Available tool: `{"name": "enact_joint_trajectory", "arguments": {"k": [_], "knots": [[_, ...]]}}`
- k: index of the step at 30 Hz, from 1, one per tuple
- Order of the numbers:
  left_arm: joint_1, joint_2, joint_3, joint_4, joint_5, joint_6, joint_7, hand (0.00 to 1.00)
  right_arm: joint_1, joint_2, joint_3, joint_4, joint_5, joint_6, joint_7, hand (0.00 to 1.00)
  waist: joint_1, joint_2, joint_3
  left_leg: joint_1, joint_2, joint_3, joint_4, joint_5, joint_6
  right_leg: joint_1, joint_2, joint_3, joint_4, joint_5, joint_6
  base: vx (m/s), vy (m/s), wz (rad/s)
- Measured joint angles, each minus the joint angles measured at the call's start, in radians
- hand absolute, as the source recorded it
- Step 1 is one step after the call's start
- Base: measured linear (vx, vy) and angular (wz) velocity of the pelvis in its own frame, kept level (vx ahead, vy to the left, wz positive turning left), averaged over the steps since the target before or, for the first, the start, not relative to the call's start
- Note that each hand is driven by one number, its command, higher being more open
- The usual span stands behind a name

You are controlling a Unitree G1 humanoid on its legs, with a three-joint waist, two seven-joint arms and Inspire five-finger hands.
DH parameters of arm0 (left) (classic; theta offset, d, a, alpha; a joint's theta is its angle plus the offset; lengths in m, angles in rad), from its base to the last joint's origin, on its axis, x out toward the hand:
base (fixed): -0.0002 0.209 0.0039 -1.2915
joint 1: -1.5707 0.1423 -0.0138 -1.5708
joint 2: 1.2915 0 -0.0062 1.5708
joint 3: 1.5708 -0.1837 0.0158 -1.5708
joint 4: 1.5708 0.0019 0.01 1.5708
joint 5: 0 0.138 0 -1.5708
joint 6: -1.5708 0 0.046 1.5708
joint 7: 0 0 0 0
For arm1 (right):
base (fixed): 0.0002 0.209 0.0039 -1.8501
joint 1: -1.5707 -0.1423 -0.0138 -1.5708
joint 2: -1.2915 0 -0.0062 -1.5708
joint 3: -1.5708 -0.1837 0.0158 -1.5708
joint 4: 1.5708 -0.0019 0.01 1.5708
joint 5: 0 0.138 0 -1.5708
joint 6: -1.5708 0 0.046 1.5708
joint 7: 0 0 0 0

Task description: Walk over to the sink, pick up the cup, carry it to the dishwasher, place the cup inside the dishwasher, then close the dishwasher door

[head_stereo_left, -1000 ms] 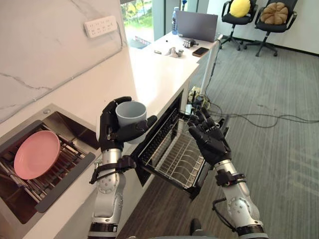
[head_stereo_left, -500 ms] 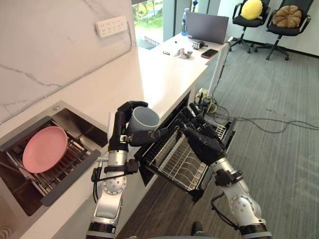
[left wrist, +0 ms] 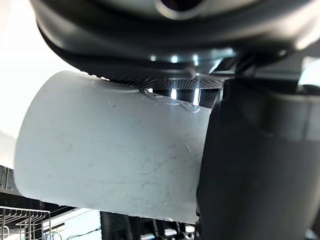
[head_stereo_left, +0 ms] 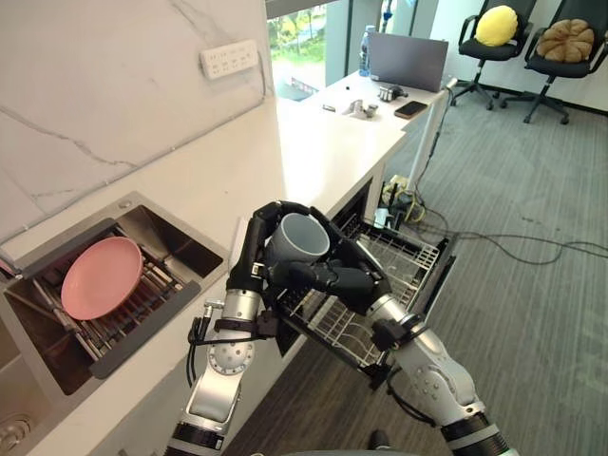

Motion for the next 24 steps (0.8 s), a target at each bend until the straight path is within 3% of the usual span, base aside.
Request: {"name": "enact_joint_trajectory", "arguments": {"k": [12,17,18,24], "knots": [[-0.002,0.008,-0.009,0.000,-0.006,0.026,0.034,0.00,-0.058,0.012,0.089,-0.023,-0.076,0.011,-0.221,1.00,0.002,0.001,-0.003,0.016,-0.006,0.008,-0.020,0.009,-0.002,0.001,-0.001,0.007,0.000,0.000,0.000,0.00,0.001,-0.01],[-0.003,0.006,-0.010,0.000,-0.009,0.033,0.038,0.00,-0.063,0.032,0.097,-0.023,-0.076,0.011,-0.272,1.00,0.002,0.001,-0.003,0.023,-0.010,0.009,-0.031,0.015,-0.002,0.003,-0.002,0.007,0.000,0.000,0.000,0.00,0.000,0.00],[-0.003,0.006,-0.011,0.000,-0.009,0.033,0.038,0.00,-0.065,0.034,0.098,-0.023,-0.075,0.011,-0.280,0.00,0.003,0.001,-0.003,0.025,-0.010,0.009,-0.033,0.016,-0.001,0.005,-0.002,0.007,0.000,0.000,-0.001,0.00,0.000,0.00],[-0.005,0.008,-0.011,-0.003,-0.010,0.033,0.038,0.00,-0.081,0.034,0.112,-0.022,-0.054,0.012,-0.304,0.00,0.003,0.003,-0.013,0.027,-0.013,0.007,-0.038,0.019,-0.001,0.007,-0.004,0.004,0.000,-0.001,-0.001,0.00,0.000,0.00]]}}
